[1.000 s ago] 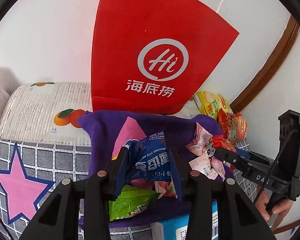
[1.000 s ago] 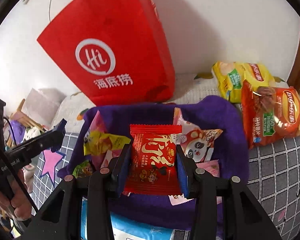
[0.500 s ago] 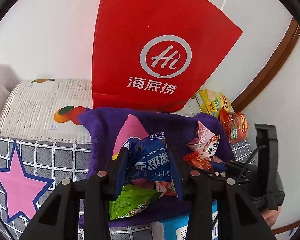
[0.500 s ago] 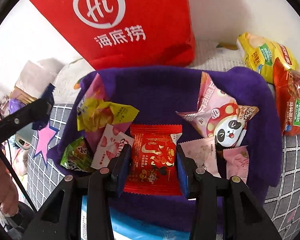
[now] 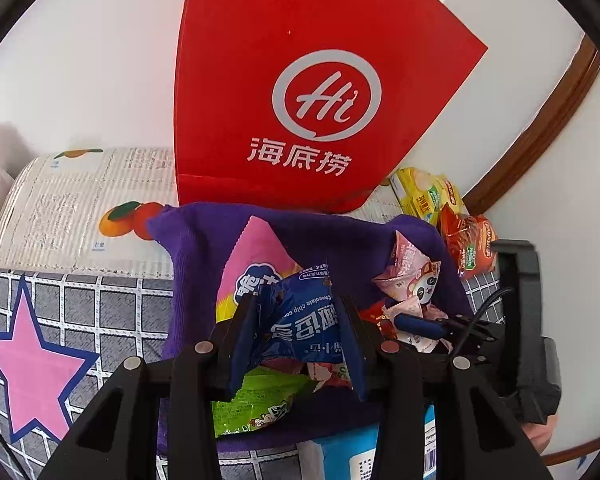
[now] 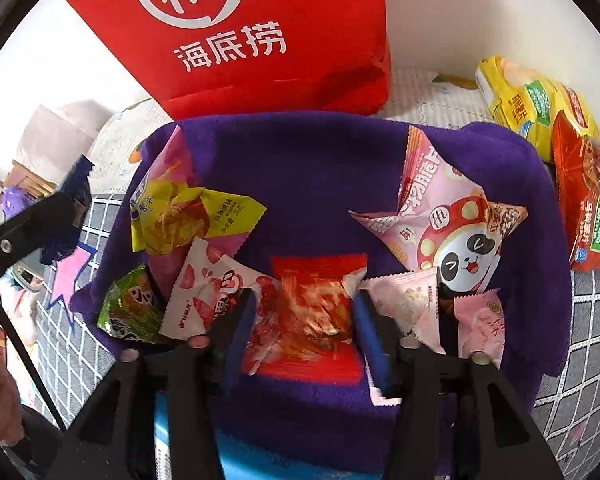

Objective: Organize snacks
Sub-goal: 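Open the right gripper to drop the red packet on the towel, then open the left gripper to drop the blue packet on the towel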

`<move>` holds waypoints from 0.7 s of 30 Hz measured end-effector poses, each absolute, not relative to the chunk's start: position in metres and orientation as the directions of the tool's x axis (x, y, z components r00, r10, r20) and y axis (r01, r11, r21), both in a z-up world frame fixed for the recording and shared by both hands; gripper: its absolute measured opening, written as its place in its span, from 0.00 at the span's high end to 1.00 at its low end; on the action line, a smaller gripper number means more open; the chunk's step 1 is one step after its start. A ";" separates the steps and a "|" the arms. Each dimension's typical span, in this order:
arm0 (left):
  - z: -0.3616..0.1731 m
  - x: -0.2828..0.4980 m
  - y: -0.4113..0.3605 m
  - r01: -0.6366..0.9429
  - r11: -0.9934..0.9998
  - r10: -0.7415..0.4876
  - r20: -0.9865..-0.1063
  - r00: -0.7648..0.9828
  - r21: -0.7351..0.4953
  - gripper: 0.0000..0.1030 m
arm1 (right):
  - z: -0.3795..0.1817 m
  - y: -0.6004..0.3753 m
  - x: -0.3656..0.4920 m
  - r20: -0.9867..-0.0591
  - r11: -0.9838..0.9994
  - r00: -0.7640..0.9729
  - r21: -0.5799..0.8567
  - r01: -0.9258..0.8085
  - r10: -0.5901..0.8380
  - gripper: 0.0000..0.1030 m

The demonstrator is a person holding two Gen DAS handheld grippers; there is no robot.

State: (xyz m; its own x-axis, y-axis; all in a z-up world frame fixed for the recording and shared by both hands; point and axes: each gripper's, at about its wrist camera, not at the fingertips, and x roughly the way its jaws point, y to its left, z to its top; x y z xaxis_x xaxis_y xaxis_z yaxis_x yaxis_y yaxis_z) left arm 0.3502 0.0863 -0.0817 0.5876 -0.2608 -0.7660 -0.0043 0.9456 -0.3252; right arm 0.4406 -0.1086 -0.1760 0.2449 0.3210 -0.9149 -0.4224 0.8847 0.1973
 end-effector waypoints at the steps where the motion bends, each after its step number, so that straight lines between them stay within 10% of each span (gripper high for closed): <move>1: -0.083 0.351 0.085 -0.003 0.946 -0.263 -0.769 0.583 -0.325 0.63 | -0.173 -0.111 0.441 -0.911 0.886 0.252 0.202 -0.416 0.327 0.47; 21: -0.111 0.363 0.070 -0.016 0.966 -0.217 -0.842 0.493 -0.258 0.63 | -0.110 -0.160 0.432 -0.837 0.920 0.428 0.204 -0.335 0.341 0.44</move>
State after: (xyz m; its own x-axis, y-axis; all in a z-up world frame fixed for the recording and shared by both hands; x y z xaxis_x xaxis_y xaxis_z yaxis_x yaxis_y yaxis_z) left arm 0.3633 0.0698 -0.1108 0.4934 -0.2166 -0.8424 -0.0164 0.9660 -0.2579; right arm 0.4316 -0.1602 -0.1104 0.4283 0.3411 -0.8368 -0.3347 0.9200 0.2037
